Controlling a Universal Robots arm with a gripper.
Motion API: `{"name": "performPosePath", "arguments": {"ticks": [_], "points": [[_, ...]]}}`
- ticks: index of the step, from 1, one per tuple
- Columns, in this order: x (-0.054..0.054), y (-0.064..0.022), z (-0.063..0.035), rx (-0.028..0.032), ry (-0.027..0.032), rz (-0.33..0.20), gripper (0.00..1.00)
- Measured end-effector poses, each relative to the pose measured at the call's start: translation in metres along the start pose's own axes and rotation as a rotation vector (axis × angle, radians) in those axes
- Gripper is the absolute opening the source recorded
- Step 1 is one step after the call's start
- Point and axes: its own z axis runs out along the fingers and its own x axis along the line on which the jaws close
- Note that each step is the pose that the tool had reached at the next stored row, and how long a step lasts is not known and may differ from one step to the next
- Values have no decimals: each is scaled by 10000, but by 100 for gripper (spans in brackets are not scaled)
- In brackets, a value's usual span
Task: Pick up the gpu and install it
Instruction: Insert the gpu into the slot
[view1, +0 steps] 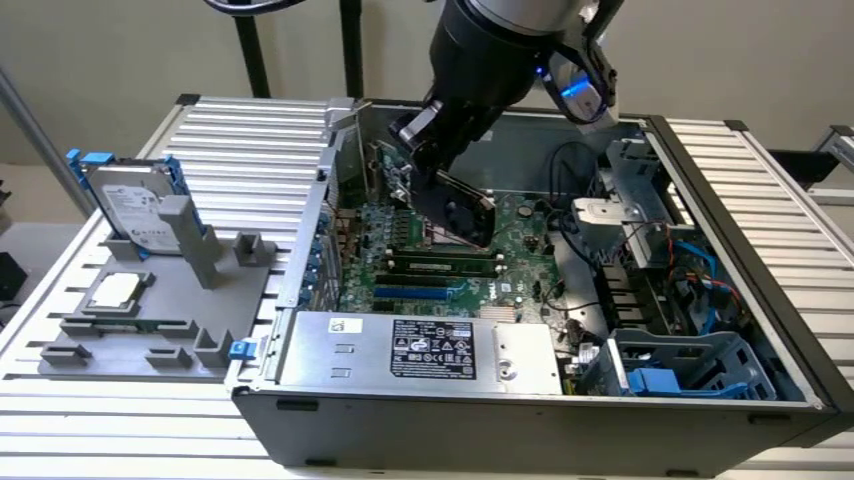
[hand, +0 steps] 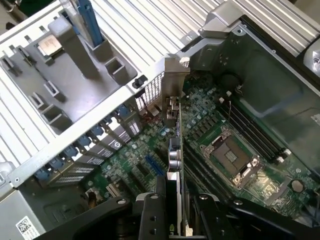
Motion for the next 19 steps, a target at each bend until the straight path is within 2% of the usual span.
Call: {"name": "performPosePath", "arguments": {"ticks": [8,12,15,19], "points": [[-38,-52,21,-10,247,-731,0],[-53,-76,37,-15,390,-1146,0],[-60,-92,61,-21,525,-1549,0],[-60,-109,108,-29,756,-2229,0]]}}
